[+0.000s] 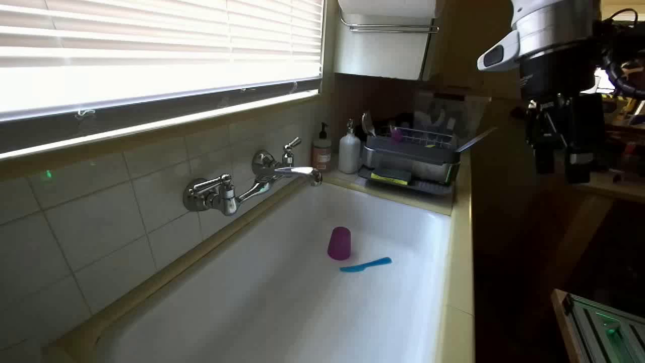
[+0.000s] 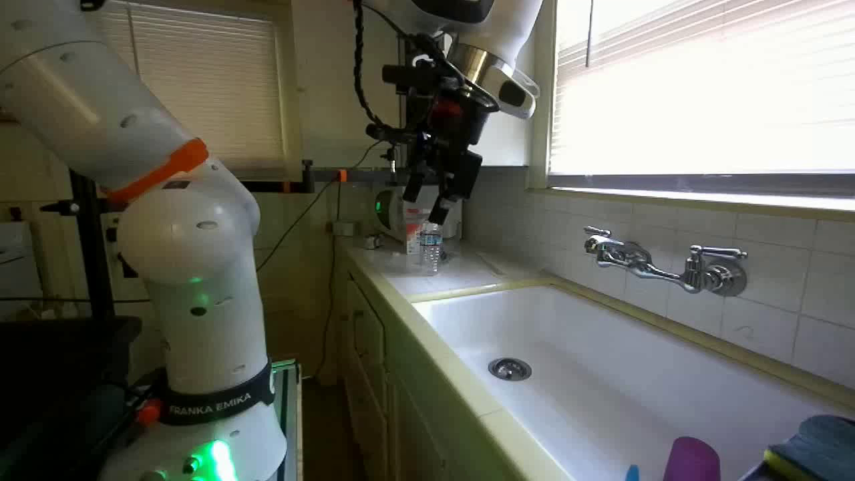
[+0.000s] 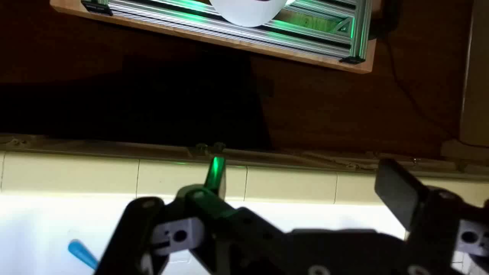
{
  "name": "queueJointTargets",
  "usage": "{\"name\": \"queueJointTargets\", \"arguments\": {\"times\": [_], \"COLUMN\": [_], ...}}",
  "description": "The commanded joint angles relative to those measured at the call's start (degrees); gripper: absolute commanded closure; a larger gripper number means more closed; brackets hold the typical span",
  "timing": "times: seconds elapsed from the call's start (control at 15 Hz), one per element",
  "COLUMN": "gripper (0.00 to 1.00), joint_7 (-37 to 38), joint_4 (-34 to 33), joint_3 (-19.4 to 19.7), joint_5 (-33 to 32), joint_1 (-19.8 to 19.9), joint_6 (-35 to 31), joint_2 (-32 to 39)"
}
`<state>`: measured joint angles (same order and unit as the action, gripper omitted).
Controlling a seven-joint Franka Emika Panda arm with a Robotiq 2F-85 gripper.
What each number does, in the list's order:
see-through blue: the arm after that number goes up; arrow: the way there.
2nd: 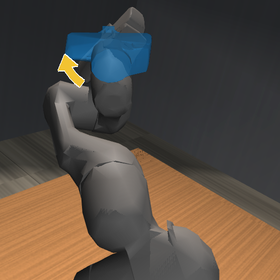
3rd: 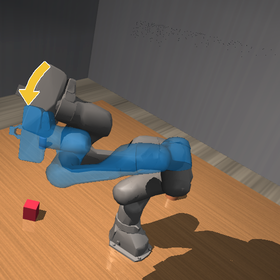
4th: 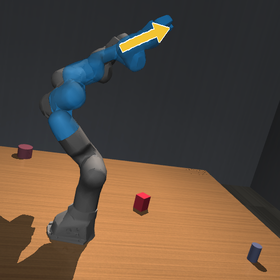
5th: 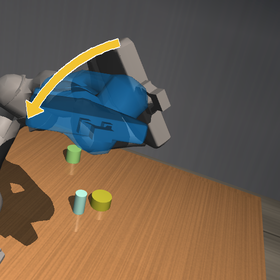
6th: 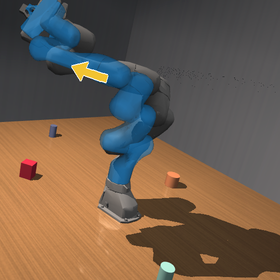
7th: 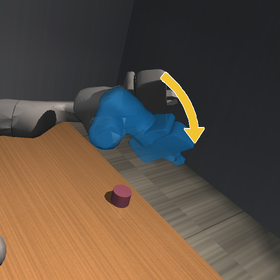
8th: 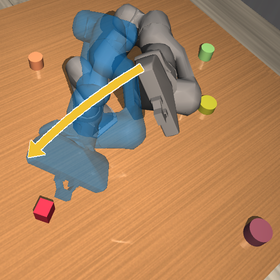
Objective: Remove the purple cup out of the sink
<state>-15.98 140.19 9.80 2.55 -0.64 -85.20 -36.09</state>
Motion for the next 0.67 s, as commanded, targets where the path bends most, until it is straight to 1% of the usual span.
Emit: {"name": "queueJointTargets", "arguments": {"times": [0.0, 0.53, 0.6], "gripper": [0.0, 0.0, 0.0], "joint_7": [-0.4, -0.4, 3.0], "joint_4": [-0.1, -0.1, -0.4], "joint_3": [-0.7, -0.7, -0.4], "joint_5": [0.3, 0.3, 0.1], "joint_1": [0.8, 0.8, 2.6], "joint_6": [0.1, 0.1, -2.5], "joint_2": [0.1, 0.1, 1.8]}}
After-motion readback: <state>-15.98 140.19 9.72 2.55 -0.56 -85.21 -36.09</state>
